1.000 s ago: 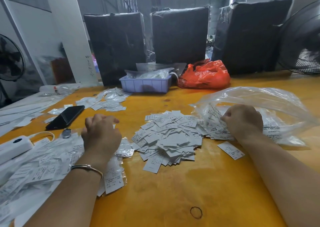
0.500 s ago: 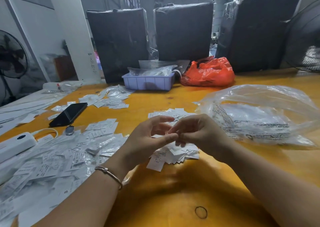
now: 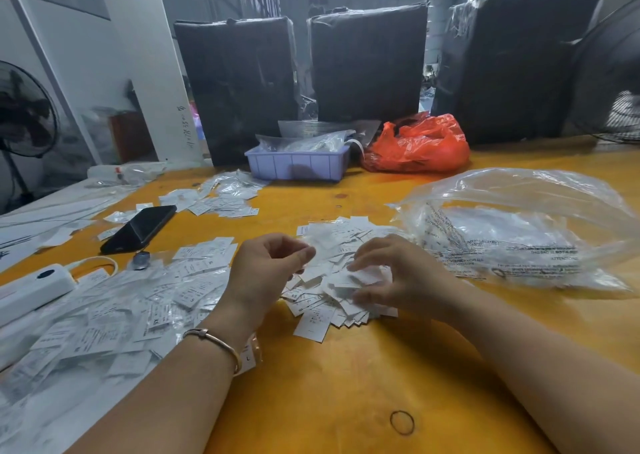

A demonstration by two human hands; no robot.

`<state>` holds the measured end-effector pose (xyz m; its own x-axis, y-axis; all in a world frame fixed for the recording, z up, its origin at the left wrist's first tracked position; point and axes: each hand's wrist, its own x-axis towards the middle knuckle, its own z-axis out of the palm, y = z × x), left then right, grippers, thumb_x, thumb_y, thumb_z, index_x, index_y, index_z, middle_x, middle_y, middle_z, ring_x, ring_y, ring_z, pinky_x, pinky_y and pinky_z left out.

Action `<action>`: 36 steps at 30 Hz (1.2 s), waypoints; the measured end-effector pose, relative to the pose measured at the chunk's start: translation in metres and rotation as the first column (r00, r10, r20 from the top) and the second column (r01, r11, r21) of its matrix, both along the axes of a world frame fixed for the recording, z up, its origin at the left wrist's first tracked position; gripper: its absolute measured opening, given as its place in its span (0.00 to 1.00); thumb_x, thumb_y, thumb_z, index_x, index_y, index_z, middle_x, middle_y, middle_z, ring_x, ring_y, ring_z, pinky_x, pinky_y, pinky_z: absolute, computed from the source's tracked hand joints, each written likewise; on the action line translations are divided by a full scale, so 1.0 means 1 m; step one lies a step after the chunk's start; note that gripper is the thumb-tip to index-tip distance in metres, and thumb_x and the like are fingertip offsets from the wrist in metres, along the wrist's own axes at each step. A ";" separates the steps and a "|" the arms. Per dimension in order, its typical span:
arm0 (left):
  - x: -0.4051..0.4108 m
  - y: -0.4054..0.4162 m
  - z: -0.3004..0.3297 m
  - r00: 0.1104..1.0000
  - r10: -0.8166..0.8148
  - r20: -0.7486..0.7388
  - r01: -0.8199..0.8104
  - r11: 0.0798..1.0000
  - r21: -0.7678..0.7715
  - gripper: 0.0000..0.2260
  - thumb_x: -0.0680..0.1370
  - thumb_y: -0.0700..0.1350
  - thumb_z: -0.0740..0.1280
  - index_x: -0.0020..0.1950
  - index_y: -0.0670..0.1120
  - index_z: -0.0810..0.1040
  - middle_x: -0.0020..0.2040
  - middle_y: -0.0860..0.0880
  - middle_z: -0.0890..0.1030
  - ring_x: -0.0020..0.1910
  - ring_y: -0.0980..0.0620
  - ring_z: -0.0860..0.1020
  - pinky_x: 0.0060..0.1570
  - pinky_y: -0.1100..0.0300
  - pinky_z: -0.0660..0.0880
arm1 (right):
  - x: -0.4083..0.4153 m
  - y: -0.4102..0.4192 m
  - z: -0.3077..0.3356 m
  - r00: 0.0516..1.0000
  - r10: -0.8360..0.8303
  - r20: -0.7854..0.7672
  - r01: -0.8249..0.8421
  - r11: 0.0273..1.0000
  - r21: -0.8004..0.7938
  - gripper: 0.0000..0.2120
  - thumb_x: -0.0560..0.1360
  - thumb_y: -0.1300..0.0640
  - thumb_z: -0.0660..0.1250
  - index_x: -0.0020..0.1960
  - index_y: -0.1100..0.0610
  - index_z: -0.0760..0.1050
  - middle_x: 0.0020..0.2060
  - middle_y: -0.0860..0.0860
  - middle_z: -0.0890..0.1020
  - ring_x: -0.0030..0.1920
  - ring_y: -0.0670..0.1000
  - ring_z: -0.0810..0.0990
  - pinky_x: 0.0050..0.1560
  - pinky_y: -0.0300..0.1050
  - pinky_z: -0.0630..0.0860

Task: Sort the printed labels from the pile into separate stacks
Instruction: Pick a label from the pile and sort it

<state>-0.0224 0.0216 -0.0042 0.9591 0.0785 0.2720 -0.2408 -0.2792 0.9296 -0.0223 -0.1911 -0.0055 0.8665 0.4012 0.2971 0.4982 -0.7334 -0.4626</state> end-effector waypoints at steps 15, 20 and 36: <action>-0.005 -0.002 0.002 0.992 -0.109 -0.069 0.107 0.994 -0.030 0.06 0.73 0.33 0.73 0.48 0.40 0.81 0.42 0.46 0.86 0.40 0.50 0.84 0.40 0.60 0.78 | -0.001 0.001 0.001 0.984 0.018 0.180 -0.031 0.997 0.068 0.02 0.68 0.59 0.76 0.40 0.54 0.84 0.39 0.49 0.84 0.42 0.48 0.80 0.46 0.50 0.77; -0.004 -0.003 -0.001 0.997 -0.064 -0.031 0.064 0.998 -0.002 0.05 0.71 0.36 0.75 0.44 0.44 0.83 0.36 0.52 0.84 0.34 0.60 0.79 0.33 0.70 0.74 | -0.001 0.000 0.002 0.981 -0.008 0.194 -0.026 0.985 0.173 0.02 0.70 0.56 0.76 0.43 0.53 0.86 0.39 0.47 0.85 0.42 0.47 0.81 0.45 0.48 0.77; -0.003 -0.002 0.001 0.999 -0.048 -0.006 0.047 0.998 -0.035 0.04 0.74 0.35 0.70 0.43 0.43 0.83 0.36 0.49 0.84 0.34 0.57 0.79 0.32 0.68 0.73 | 0.001 -0.007 0.003 0.994 -0.093 -0.057 0.092 0.996 -0.011 0.14 0.69 0.48 0.75 0.54 0.48 0.82 0.51 0.46 0.83 0.52 0.46 0.80 0.56 0.48 0.75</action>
